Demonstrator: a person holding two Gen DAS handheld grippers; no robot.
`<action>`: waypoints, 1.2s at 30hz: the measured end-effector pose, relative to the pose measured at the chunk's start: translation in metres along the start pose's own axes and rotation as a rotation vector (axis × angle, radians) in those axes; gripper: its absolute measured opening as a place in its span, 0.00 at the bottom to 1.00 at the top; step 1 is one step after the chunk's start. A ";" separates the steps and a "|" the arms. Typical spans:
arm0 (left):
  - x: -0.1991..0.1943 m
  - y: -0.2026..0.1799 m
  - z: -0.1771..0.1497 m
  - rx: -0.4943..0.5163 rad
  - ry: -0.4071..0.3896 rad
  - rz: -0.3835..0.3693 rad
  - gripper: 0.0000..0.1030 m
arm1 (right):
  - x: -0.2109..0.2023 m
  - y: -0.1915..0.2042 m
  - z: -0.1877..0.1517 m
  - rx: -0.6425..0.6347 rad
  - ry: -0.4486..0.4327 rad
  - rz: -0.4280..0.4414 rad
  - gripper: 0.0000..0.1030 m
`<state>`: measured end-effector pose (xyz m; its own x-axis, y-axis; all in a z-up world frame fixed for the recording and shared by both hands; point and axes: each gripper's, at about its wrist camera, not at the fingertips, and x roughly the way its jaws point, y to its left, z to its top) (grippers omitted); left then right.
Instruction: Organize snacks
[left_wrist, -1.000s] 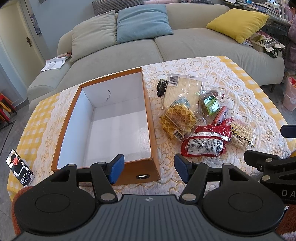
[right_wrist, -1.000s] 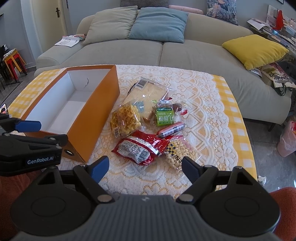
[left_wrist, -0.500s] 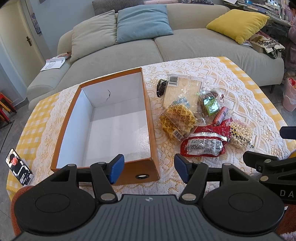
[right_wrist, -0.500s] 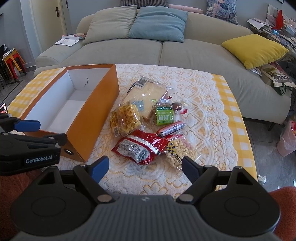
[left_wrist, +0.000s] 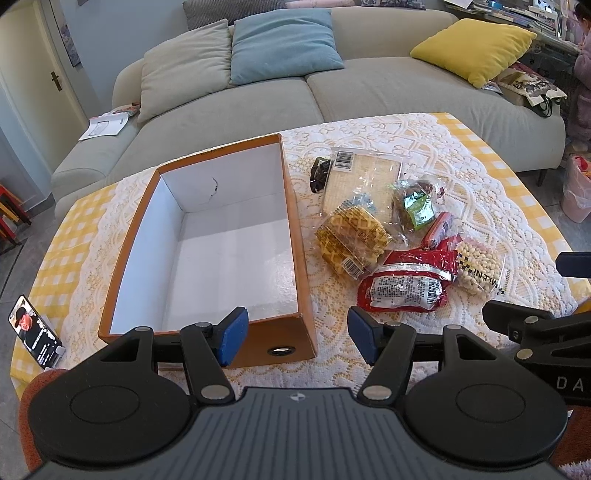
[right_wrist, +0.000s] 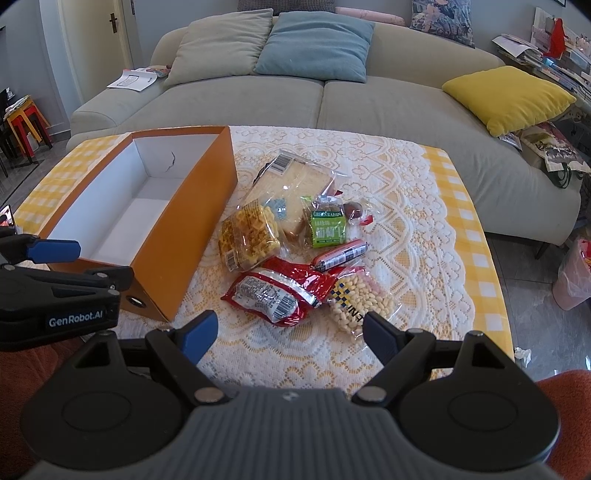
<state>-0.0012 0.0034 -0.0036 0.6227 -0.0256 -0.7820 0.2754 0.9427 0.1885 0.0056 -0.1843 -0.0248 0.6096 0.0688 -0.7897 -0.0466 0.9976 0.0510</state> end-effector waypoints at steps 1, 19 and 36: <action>0.000 -0.001 0.000 -0.001 0.001 -0.001 0.71 | 0.000 0.000 0.000 0.000 0.000 0.000 0.81; 0.001 -0.001 0.004 0.019 -0.021 -0.075 0.71 | 0.006 -0.005 -0.001 -0.007 -0.007 0.004 0.81; 0.058 -0.058 0.033 0.224 0.064 -0.382 0.71 | 0.075 -0.085 -0.001 0.024 0.152 0.063 0.57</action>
<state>0.0430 -0.0632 -0.0404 0.4005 -0.3304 -0.8546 0.6333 0.7739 -0.0024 0.0546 -0.2639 -0.0892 0.4790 0.1311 -0.8680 -0.0604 0.9914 0.1164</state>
